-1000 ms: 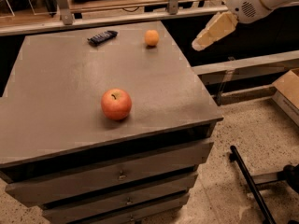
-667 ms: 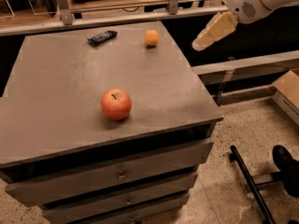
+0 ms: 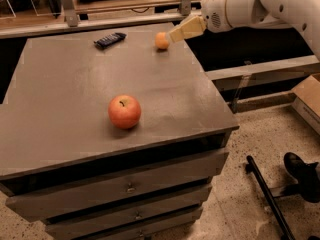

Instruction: Pick orange

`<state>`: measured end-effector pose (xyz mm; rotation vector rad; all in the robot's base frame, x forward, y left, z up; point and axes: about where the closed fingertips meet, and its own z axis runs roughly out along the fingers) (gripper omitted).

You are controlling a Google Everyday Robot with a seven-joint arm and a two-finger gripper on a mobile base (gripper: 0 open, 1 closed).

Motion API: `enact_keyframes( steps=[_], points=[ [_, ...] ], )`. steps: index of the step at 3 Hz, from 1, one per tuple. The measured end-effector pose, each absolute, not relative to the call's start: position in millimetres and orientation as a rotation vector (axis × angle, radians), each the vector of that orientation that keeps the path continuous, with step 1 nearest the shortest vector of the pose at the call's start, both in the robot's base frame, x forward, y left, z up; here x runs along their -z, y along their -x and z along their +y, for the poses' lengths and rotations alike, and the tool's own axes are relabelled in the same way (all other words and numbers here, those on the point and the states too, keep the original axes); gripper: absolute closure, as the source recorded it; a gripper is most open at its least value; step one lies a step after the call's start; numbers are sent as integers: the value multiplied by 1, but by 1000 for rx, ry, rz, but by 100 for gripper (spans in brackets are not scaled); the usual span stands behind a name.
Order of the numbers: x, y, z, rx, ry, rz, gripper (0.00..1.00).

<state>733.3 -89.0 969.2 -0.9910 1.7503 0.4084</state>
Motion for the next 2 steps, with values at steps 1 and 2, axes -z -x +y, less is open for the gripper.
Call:
enact_keyframes(
  steps=[1, 2],
  points=[
    [-969, -733, -89, -409, 991, 1750, 0],
    [-956, -741, -79, -447, 962, 1790, 0]
  ],
)
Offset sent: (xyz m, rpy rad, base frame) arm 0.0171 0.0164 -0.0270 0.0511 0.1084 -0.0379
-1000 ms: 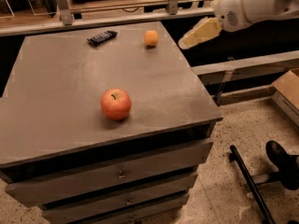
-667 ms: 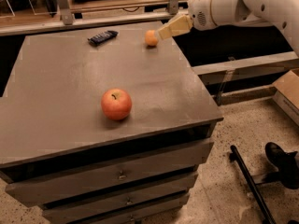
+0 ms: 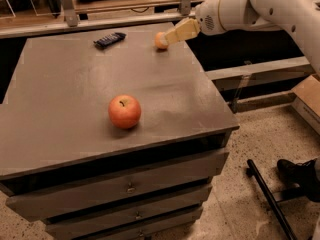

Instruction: Pick orange

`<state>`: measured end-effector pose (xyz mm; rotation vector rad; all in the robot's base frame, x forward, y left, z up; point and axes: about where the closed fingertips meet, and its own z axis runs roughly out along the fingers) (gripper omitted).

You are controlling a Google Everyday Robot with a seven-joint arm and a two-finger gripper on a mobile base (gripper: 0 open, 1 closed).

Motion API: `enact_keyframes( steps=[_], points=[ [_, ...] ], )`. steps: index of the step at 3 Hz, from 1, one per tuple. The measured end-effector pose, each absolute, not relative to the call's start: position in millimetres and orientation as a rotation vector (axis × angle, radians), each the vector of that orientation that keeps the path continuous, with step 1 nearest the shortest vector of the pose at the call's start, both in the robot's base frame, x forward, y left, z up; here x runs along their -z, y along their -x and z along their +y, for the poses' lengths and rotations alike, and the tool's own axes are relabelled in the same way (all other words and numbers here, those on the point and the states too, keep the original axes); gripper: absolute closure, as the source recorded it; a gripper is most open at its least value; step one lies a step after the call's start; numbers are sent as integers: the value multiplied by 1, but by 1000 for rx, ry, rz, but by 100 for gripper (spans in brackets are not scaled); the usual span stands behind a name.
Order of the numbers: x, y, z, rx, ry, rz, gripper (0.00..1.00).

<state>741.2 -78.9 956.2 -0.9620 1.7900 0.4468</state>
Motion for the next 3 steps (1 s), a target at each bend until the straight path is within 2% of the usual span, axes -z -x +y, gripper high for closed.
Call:
enact_keyframes(
  steps=[1, 3],
  points=[
    [-924, -778, -56, -501, 908, 1796, 0],
    [-892, -816, -34, -520, 886, 1772, 0]
  ],
)
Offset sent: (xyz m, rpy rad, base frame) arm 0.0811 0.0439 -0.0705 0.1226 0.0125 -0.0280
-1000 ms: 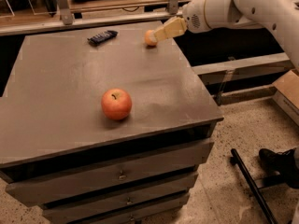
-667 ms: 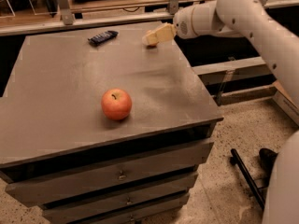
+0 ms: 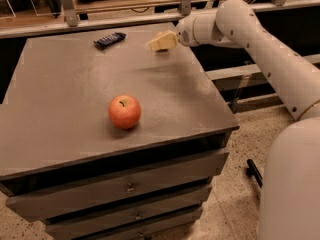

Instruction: Pick orange

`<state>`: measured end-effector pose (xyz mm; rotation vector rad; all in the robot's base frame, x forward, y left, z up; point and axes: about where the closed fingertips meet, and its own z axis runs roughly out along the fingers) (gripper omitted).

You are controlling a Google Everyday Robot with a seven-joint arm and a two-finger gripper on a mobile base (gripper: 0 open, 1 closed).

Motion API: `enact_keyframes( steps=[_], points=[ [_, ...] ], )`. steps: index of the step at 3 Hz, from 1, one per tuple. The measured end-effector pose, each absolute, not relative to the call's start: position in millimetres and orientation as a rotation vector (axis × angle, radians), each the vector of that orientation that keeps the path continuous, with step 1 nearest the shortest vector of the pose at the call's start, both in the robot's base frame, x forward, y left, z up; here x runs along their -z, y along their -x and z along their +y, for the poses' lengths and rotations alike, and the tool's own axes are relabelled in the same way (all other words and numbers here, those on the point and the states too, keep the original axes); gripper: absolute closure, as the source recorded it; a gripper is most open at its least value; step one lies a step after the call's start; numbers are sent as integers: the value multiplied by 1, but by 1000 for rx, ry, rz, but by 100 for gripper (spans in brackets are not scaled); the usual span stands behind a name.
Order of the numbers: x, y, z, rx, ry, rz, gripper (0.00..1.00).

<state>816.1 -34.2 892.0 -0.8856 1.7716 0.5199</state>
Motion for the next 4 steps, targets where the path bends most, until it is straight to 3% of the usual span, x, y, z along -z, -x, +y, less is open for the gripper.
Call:
enact_keyframes(
  steps=[2, 4],
  points=[
    [-876, -837, -22, -522, 881, 1763, 0],
    [-868, -842, -15, -552, 868, 1766, 27]
  ],
)
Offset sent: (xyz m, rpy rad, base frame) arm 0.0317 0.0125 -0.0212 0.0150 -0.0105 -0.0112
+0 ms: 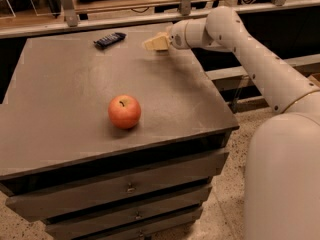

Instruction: Pick orange

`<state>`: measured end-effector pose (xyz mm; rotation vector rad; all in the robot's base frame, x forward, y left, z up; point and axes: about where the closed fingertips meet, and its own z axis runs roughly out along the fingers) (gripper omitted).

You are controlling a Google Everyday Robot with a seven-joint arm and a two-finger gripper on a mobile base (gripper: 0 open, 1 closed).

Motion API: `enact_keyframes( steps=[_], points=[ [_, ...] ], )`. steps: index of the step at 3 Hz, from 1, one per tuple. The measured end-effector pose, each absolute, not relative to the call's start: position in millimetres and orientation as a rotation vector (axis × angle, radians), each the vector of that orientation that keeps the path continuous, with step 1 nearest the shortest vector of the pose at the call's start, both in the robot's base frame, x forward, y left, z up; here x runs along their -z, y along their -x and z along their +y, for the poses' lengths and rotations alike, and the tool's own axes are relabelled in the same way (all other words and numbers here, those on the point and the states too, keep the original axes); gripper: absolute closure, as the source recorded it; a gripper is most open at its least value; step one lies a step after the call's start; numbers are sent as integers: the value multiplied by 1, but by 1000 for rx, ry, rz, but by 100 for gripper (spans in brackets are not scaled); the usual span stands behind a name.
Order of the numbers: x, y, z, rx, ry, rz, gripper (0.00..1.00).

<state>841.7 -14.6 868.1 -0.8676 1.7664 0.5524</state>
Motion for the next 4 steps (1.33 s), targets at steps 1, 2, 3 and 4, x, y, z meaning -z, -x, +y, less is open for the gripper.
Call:
enact_keyframes(
  steps=[1, 2, 3, 4],
  points=[
    [-866, -842, -11, -558, 872, 1767, 58],
    [-865, -841, -8, -572, 868, 1762, 81],
    [-884, -839, -1, -643, 853, 1695, 100],
    [-929, -829, 5, -663, 877, 1590, 100]
  ],
)
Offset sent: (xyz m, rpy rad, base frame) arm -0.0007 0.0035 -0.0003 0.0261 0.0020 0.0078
